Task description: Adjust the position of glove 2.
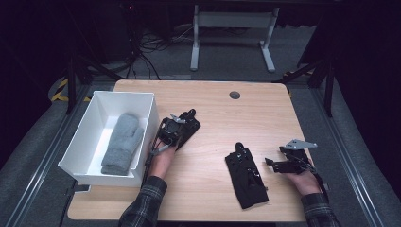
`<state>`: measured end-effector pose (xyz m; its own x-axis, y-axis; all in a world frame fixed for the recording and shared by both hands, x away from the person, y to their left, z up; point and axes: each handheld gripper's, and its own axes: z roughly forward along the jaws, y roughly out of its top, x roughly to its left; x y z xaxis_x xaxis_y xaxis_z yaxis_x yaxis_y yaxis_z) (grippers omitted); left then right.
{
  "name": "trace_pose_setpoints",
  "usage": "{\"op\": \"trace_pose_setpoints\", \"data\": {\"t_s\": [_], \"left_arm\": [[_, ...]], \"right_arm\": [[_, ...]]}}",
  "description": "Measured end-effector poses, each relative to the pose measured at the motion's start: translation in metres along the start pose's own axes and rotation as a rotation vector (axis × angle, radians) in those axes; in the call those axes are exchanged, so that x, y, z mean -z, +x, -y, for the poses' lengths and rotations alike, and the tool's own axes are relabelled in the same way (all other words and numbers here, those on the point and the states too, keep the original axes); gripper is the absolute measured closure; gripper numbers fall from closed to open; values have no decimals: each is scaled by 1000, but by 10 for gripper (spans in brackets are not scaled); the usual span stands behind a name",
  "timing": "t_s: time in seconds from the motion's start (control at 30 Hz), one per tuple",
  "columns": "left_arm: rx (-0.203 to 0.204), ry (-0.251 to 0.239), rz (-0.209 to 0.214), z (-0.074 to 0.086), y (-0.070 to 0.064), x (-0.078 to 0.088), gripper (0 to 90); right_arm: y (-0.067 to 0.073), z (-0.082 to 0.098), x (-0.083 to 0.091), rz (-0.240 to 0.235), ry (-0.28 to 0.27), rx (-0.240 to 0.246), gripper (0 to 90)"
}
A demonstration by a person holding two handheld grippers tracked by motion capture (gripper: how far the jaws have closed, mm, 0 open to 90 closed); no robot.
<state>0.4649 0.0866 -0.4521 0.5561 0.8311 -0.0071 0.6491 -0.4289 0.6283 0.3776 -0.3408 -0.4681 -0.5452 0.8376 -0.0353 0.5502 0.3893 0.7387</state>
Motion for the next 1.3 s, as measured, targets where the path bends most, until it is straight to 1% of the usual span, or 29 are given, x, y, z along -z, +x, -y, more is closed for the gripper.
{"op": "trace_pose_setpoints", "data": {"t_s": [0.1,0.13,0.17,0.2,0.23,0.3,0.33,0.37,0.5,0.6,0.67,0.7,0.77,0.8,0.87,1.03,1.13,1.17,1.23,1.3], "left_arm": [[2,-4,10,1,0,-1,898],[-10,6,17,1,-4,-2,898],[-10,6,17,1,-4,-2,898],[-28,7,13,2,-7,-2,898],[-34,11,35,3,-9,-1,898],[-46,8,61,4,-12,0,898],[-46,8,61,4,-12,0,898],[-49,10,72,5,-14,1,898],[-79,17,99,8,-23,4,898],[-109,25,123,10,-32,6,899],[-115,26,149,12,-36,7,899],[-115,26,149,12,-36,7,898],[-116,35,185,13,-39,9,898],[-122,34,206,16,-44,11,899],[-132,38,229,18,-49,12,898],[-154,47,301,23,-64,15,898],[-166,56,331,25,-72,17,898],[-166,56,331,25,-72,17,898],[-173,61,365,28,-80,19,898],[-178,65,387,31,-85,20,898]], "right_arm": [[0,0,0,-2,0,0,165],[0,0,0,-2,0,0,164],[0,0,0,-2,0,0,164],[0,0,0,-3,0,0,163],[0,0,0,-2,1,1,160],[0,0,0,-2,1,1,159],[0,0,0,-2,1,1,159],[0,0,0,-3,2,1,158],[0,0,-1,-4,2,1,157],[0,0,-1,-3,3,2,157],[0,0,-1,-4,2,1,157],[0,0,-1,-4,2,1,157],[0,0,-1,-4,2,1,156],[0,0,-1,-4,2,1,156],[0,0,-1,-4,3,0,156],[0,0,-1,-4,2,1,156],[0,0,-1,-4,2,1,156],[0,0,-1,-4,2,1,156],[0,0,-1,-4,3,0,156],[0,0,-1,-4,2,1,156]]}}
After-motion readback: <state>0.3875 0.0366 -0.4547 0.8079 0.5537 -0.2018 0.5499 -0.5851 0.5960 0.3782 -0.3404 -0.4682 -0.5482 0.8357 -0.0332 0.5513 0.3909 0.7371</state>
